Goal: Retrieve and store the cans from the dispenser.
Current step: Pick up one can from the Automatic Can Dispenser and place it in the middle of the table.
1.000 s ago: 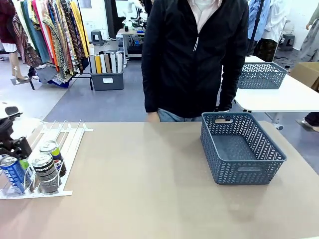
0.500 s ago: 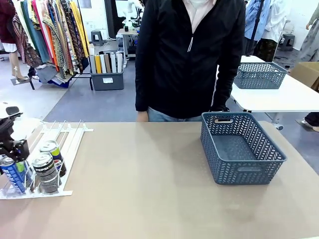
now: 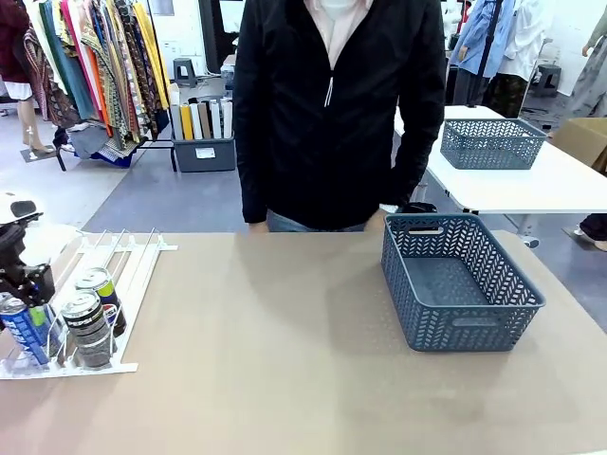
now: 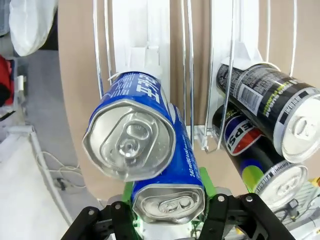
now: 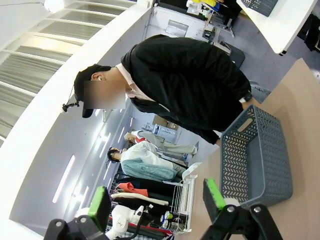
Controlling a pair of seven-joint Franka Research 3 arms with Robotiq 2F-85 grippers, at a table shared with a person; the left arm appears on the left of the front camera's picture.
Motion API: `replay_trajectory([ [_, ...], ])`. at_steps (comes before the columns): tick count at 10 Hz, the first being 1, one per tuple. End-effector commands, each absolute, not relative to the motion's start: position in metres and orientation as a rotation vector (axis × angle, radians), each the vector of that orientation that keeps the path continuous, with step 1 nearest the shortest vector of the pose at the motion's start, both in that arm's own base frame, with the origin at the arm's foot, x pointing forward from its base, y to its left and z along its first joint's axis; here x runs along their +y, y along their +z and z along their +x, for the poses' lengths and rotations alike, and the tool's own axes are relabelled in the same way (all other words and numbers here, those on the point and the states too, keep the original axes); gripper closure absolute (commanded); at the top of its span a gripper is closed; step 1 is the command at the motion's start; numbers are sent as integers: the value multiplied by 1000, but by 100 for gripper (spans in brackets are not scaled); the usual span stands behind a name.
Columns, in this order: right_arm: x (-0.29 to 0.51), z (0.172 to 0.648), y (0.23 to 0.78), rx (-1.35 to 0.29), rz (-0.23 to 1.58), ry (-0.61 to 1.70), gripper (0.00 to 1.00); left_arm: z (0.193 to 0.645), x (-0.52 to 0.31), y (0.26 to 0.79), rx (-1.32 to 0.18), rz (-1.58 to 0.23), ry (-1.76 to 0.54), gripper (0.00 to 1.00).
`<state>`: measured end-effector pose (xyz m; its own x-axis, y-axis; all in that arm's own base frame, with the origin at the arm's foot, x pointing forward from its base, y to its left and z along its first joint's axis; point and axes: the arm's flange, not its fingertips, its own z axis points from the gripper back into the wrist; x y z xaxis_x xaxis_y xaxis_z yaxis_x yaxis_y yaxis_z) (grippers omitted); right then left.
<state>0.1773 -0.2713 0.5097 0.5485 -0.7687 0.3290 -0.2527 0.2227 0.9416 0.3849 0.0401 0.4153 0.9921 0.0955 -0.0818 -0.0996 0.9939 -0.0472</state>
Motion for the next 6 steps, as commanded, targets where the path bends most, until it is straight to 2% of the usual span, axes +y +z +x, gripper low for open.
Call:
replay_trajectory([
  [1,-273,181,513,-1018,1344,-429,0,366,31,462,71,-26,98,100],
  [4,-273,181,513,-1018,1344,-429,0,310,32,570,-90,-78,-79,100],
  [6,-273,181,513,-1018,1344,-429,0,280,41,622,-253,-101,-47,100],
])
